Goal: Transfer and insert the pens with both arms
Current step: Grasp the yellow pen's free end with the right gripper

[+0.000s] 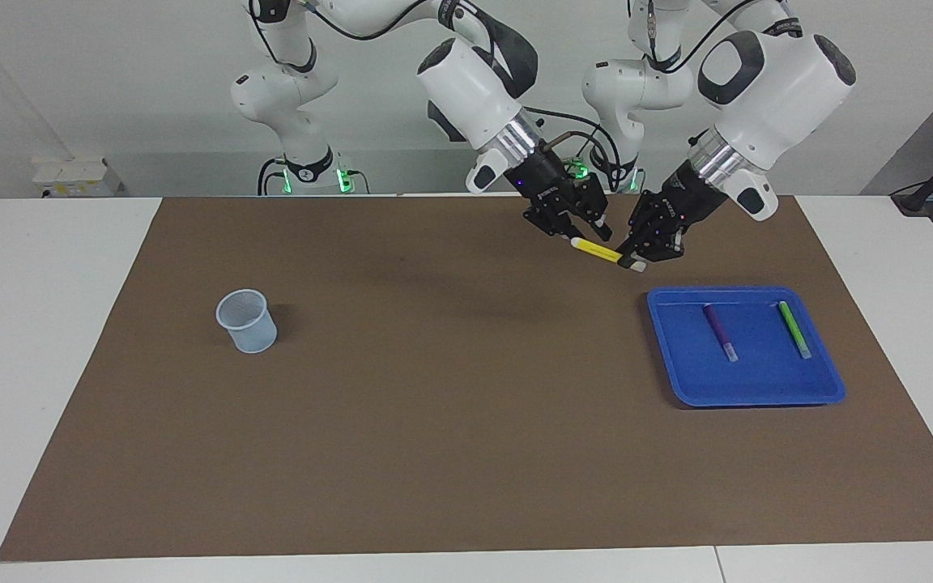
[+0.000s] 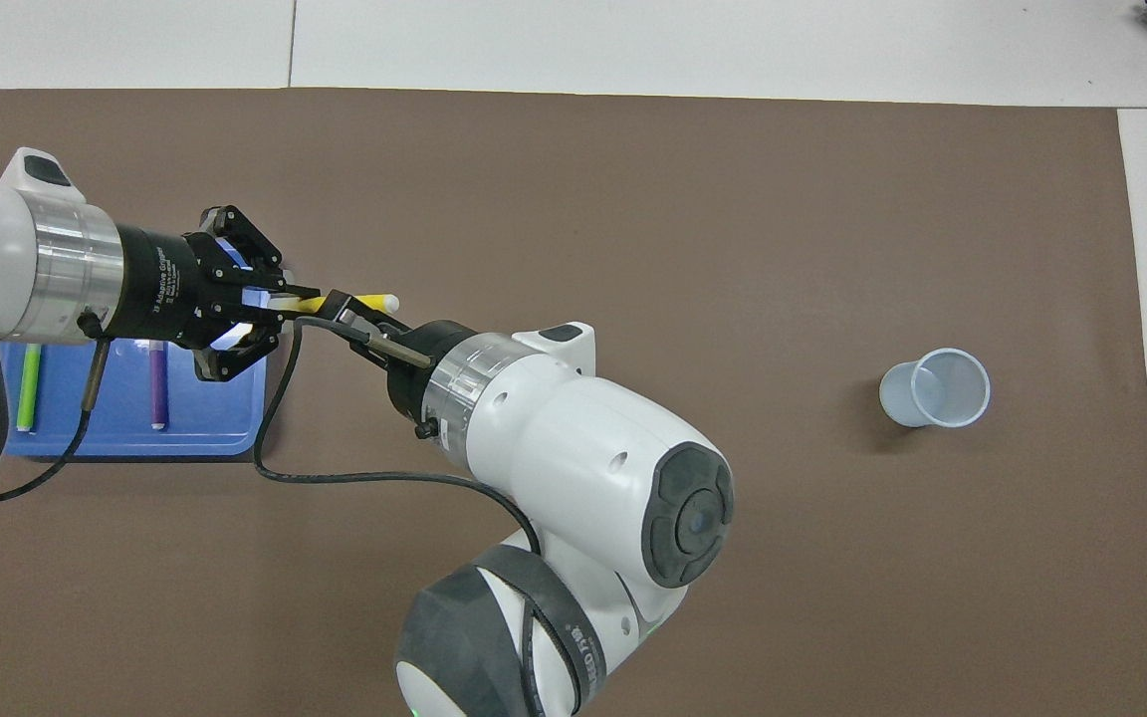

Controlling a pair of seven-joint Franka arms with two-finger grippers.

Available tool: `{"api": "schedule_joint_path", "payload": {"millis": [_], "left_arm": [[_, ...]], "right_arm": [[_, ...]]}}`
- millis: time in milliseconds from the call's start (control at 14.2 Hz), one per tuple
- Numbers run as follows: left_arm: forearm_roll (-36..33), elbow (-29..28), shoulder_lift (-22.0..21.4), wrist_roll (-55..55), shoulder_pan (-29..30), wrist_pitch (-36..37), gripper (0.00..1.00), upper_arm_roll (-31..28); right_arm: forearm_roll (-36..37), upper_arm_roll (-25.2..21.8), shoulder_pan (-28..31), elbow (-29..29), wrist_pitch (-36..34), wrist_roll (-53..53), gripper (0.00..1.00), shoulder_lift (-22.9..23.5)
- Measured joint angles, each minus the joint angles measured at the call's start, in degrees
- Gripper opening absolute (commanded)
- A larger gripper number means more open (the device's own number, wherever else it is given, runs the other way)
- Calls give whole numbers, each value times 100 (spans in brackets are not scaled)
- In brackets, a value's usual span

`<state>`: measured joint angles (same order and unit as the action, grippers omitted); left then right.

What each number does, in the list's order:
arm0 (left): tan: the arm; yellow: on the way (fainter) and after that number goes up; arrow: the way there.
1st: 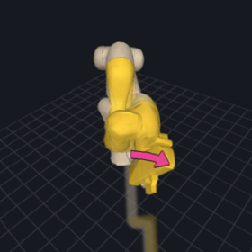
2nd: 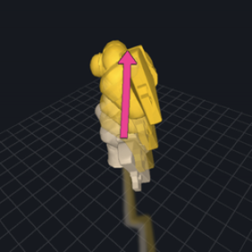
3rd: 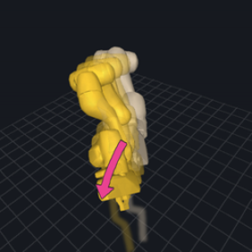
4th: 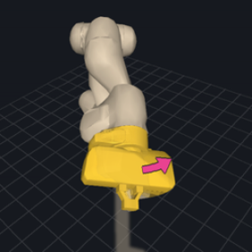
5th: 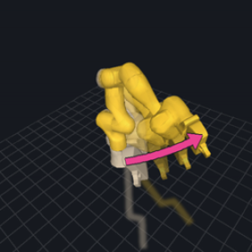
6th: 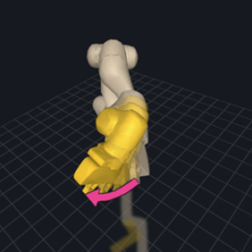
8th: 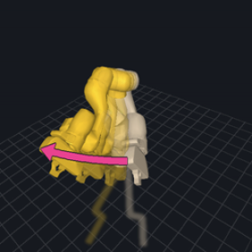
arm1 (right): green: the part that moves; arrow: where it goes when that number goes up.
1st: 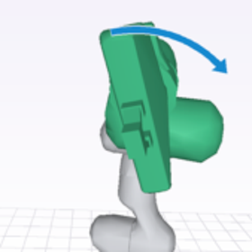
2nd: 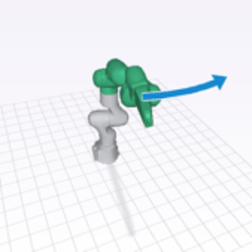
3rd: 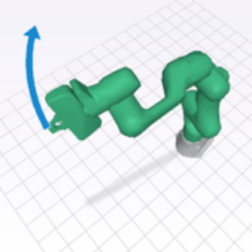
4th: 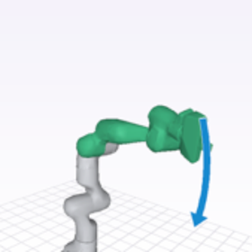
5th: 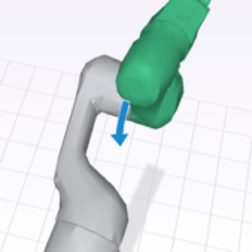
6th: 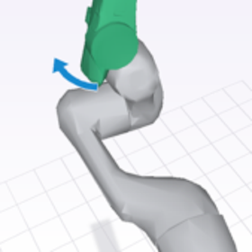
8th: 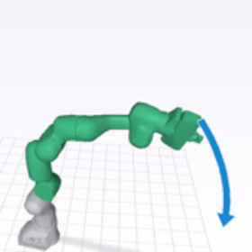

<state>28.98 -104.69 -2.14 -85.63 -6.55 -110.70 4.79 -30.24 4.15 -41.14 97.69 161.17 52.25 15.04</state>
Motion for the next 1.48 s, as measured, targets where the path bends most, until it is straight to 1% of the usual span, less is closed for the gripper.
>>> {"api": "schedule_joint_path", "payload": {"millis": [352, 492, 633, 773, 844, 1336, 1406, 1477], "left_arm": [[19, 0, -13, -11, 0, -2, 0, 0], [19, 0, -23, -27, 0, -2, 0, 0], [30, -2, -25, -46, 0, -2, 0, 0], [57, -4, -26, -55, 0, -2, 0, 0], [60, -6, -27, -55, 0, -3, 0, 1], [116, -36, -31, -96, -1, -30, 0, 2], [118, -36, -31, -97, -1, -32, 0, 2], [125, -37, -31, -99, -2, -40, 0, 3]], "right_arm": [[0, -34, 33, -3, 0, -14, 51, 0], [0, -45, 36, -3, 0, -29, 41, 0], [0, -47, 37, -4, 0, -32, 35, 0], [0, -47, 37, -4, 0, -33, 18, 0], [0, -47, 37, -6, 0, -33, 12, 0], [-4, -41, 34, -41, 38, -32, 12, -1], [-4, -41, 36, -41, 39, -32, 11, -1], [-4, -41, 40, -42, 40, -32, 0, -1]]}}
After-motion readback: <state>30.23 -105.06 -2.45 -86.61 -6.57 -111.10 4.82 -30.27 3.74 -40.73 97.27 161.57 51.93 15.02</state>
